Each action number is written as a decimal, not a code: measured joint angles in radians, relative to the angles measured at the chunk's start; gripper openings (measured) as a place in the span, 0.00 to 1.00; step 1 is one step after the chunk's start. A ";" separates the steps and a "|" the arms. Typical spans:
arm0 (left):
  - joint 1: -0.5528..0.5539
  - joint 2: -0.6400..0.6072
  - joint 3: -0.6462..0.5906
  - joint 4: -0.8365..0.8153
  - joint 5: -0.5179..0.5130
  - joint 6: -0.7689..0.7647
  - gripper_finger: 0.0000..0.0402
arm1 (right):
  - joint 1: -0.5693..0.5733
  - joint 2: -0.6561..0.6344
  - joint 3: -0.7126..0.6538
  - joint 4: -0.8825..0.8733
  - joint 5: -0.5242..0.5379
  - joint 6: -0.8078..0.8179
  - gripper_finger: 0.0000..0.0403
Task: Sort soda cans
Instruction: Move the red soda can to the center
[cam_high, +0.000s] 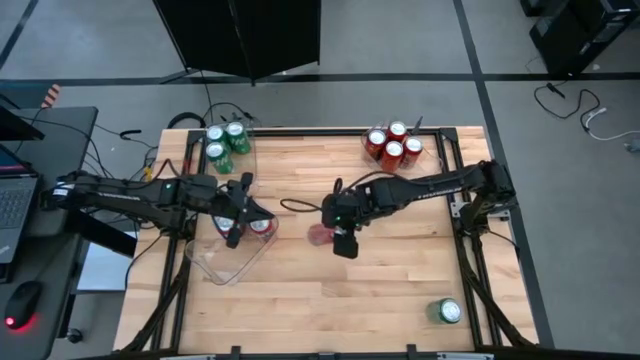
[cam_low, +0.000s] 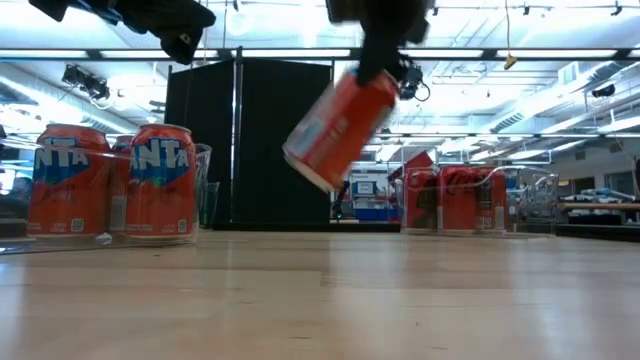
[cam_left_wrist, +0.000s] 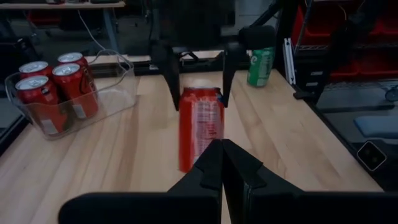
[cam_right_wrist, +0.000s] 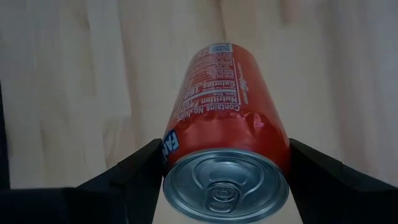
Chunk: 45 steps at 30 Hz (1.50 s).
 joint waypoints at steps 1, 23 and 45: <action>0.000 -0.006 0.000 -0.001 0.000 0.000 0.02 | -0.003 0.000 0.027 -0.008 0.009 -0.013 0.70; 0.000 -0.066 0.000 -0.042 0.000 -0.002 0.02 | -0.075 0.139 0.394 -0.235 0.072 -0.198 0.70; -0.001 -0.070 0.000 -0.068 0.000 -0.003 0.02 | 0.042 0.373 0.440 -0.480 -0.026 -0.091 0.70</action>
